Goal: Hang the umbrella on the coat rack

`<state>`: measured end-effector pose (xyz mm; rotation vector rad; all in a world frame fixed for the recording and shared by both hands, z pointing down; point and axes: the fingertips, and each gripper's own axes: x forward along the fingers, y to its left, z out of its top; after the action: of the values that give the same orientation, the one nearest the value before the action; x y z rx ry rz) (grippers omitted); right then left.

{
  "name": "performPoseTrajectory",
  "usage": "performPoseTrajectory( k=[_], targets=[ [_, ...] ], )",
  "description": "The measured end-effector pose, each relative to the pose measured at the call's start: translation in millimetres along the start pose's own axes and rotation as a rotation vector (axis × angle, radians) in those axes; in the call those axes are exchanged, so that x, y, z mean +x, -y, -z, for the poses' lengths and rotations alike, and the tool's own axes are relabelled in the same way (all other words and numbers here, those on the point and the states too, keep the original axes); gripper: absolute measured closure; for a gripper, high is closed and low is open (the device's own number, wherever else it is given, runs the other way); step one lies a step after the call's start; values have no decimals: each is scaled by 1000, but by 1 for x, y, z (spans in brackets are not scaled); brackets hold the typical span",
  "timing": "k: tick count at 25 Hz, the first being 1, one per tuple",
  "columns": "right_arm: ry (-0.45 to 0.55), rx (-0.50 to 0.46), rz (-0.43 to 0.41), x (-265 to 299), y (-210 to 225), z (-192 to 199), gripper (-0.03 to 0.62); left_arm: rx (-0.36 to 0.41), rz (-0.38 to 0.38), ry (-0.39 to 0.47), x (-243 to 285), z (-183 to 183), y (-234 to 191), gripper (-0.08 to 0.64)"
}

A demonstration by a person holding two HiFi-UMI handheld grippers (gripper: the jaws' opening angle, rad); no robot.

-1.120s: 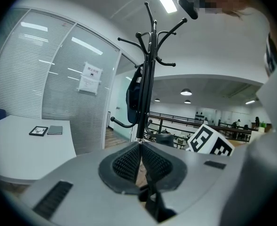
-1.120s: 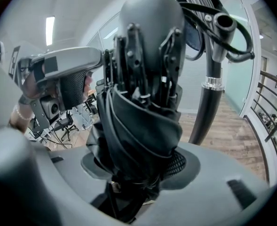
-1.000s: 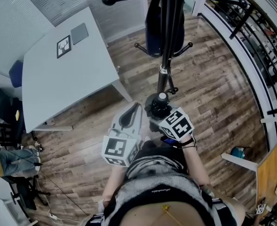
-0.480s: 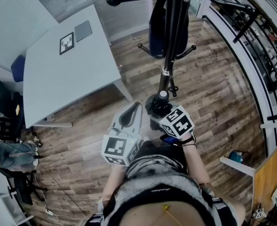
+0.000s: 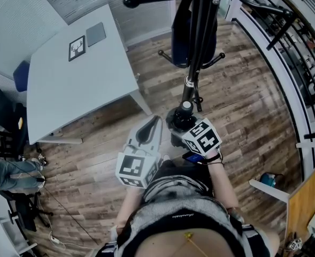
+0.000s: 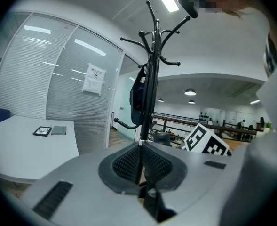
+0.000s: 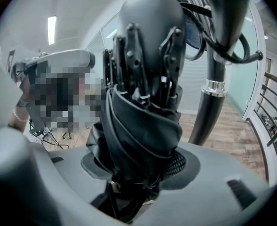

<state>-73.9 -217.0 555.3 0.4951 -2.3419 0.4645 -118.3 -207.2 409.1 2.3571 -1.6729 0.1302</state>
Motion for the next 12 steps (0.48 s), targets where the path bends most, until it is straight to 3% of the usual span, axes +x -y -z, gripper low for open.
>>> performPoseTrajectory(
  k=[12],
  targets=[
    [-8,9,4,5,5,-1,347,-23,10,-16,4,5,-4,541]
  ],
)
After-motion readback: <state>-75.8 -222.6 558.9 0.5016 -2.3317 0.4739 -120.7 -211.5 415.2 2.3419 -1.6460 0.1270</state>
